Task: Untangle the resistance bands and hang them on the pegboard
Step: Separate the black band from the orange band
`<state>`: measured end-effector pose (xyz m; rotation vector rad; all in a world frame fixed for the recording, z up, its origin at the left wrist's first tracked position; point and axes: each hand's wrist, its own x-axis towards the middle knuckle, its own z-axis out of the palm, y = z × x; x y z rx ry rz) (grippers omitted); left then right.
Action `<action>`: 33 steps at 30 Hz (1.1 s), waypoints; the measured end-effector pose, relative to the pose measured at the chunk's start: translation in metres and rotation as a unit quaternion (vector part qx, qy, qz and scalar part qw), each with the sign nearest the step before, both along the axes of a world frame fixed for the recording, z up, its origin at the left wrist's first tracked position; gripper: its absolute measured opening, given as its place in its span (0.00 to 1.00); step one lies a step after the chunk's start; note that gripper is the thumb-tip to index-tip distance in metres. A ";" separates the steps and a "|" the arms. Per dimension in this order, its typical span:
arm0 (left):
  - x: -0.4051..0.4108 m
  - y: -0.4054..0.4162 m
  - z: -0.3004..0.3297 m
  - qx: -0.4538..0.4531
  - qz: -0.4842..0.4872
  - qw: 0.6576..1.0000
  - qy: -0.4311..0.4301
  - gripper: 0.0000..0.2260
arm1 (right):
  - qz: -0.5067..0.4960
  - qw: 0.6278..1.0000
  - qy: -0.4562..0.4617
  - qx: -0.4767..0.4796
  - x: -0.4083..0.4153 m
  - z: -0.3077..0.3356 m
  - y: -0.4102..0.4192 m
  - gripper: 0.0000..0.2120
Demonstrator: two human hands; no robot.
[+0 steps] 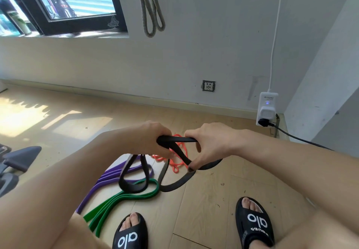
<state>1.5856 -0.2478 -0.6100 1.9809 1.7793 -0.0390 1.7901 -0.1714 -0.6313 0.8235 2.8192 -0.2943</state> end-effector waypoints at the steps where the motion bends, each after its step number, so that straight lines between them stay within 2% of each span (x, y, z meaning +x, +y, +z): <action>1: -0.001 0.000 0.000 0.001 -0.001 1.000 0.003 0.09 | 0.016 0.999 -0.016 0.044 -0.002 -0.001 -0.002 0.30; 3: -0.002 0.000 0.001 -0.005 0.002 1.000 0.001 0.08 | 0.040 0.992 -0.027 0.117 -0.005 -0.003 -0.005 0.28; 6: -0.003 -0.002 0.003 -0.017 0.011 1.000 -0.016 0.06 | 0.039 0.989 -0.022 0.138 -0.010 -0.009 -0.010 0.19; 11: -0.003 -0.006 0.003 -0.025 0.031 0.998 -0.047 0.06 | 0.001 0.999 -0.008 -0.043 -0.013 -0.017 -0.011 0.23; 14: -0.001 -0.007 0.005 -0.021 0.040 0.997 -0.067 0.06 | 0.006 0.998 -0.004 -0.064 -0.013 -0.022 -0.011 0.28; 19: 0.000 -0.007 0.007 0.023 0.060 0.995 -0.080 0.07 | -0.039 0.986 0.100 -0.125 -0.017 -0.031 -0.016 0.31; 23: 0.000 -0.007 0.007 0.042 0.084 0.991 -0.092 0.07 | -0.109 0.968 0.179 -0.138 -0.020 -0.034 -0.020 0.19; 26: -0.001 -0.005 0.006 0.054 0.109 0.985 -0.123 0.07 | -0.143 0.961 0.201 -0.125 -0.024 -0.036 -0.021 0.12; 33: 0.001 -0.001 0.004 0.092 0.125 0.978 -0.136 0.09 | -0.187 0.916 0.288 -0.209 -0.034 -0.040 -0.019 0.04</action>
